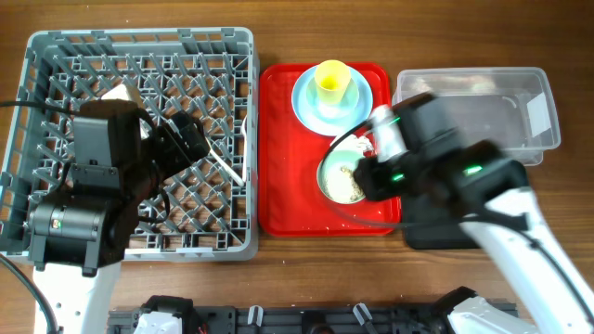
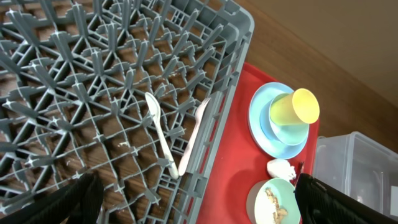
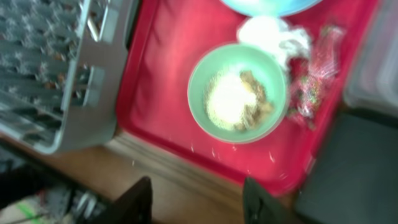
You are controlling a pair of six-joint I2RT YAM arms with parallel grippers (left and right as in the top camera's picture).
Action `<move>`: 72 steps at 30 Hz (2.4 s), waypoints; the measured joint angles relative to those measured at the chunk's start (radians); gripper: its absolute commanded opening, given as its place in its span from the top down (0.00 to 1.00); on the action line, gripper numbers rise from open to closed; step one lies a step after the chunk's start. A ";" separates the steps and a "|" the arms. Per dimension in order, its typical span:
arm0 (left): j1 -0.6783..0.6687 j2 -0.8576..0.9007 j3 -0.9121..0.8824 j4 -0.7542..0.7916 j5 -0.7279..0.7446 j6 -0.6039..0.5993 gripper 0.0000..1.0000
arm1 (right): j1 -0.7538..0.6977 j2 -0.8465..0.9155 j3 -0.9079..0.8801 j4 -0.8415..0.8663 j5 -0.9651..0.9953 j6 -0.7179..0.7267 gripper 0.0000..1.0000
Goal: Sort waste into correct bins and load items into the dishwasher rack
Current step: 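Reach the right gripper to the green bowl rim and grasp it, then lift the bowl with the right gripper and tip scraps onto the black tray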
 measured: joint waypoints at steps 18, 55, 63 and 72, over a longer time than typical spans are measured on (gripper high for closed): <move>0.000 0.000 0.000 0.000 0.000 0.000 0.00 | 0.336 0.338 -0.272 0.560 0.460 0.196 0.62; 0.000 0.000 0.000 0.000 0.000 0.000 0.00 | -0.058 -0.045 -0.108 -0.047 0.300 0.158 0.96; 0.000 0.000 0.000 0.000 0.000 0.000 0.00 | -0.700 -0.207 -0.110 -0.072 -0.089 -0.124 0.96; 0.000 0.000 0.000 0.000 0.000 0.000 0.00 | -1.237 -0.145 -0.312 -0.016 -0.656 -0.415 0.96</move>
